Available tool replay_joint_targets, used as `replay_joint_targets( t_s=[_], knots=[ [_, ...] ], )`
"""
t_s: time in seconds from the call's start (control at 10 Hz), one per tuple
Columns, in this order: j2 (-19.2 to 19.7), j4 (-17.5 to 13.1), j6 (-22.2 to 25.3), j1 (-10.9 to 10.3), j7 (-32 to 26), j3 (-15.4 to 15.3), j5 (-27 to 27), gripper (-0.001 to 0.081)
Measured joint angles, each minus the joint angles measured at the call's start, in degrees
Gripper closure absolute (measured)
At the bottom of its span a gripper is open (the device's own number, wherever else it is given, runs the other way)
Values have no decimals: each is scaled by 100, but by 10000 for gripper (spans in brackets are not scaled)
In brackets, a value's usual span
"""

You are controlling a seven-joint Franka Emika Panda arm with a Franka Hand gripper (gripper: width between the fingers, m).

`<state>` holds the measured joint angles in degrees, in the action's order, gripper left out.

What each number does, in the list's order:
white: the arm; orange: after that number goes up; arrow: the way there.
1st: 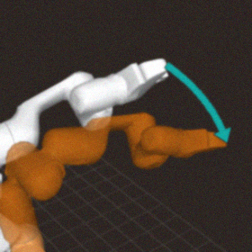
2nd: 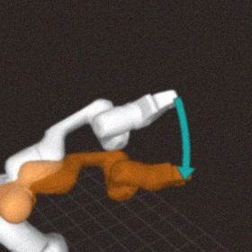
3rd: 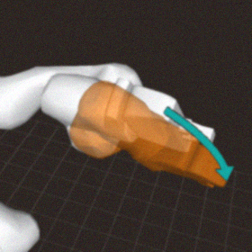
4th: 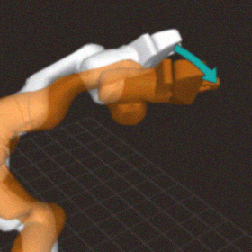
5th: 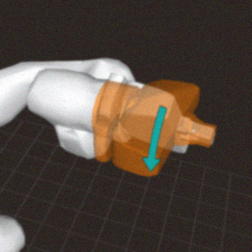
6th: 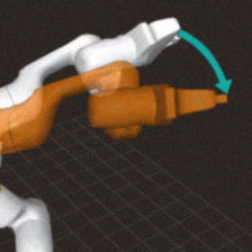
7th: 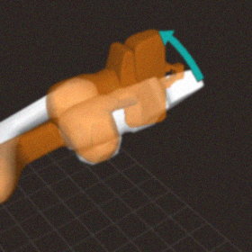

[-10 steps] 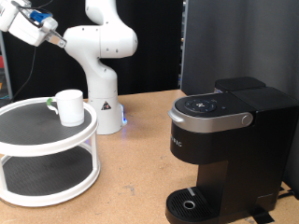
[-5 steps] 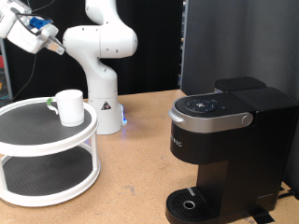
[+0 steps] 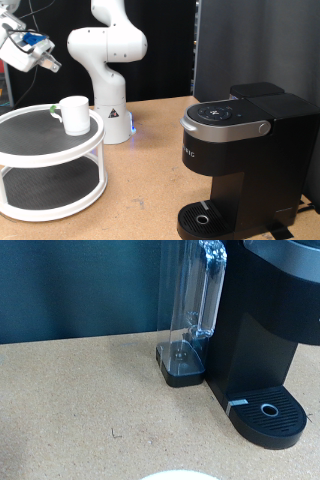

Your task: Make a cup of coffee with the keurig machine

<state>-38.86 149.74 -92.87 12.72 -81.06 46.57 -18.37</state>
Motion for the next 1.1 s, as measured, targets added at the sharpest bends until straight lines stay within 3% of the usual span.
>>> replay_joint_targets(
  t_s=[0.4,0.8,0.9,1.0,1.1],
  knots=[
    [310,27,-261,-42,-222,188,-17,802],
    [584,80,-651,-212,-380,271,-104,775],
    [639,90,-734,-236,-403,282,-108,643],
    [691,100,-820,-244,-424,287,-108,643],
    [742,121,-939,-246,-449,287,-108,461]
  ],
)
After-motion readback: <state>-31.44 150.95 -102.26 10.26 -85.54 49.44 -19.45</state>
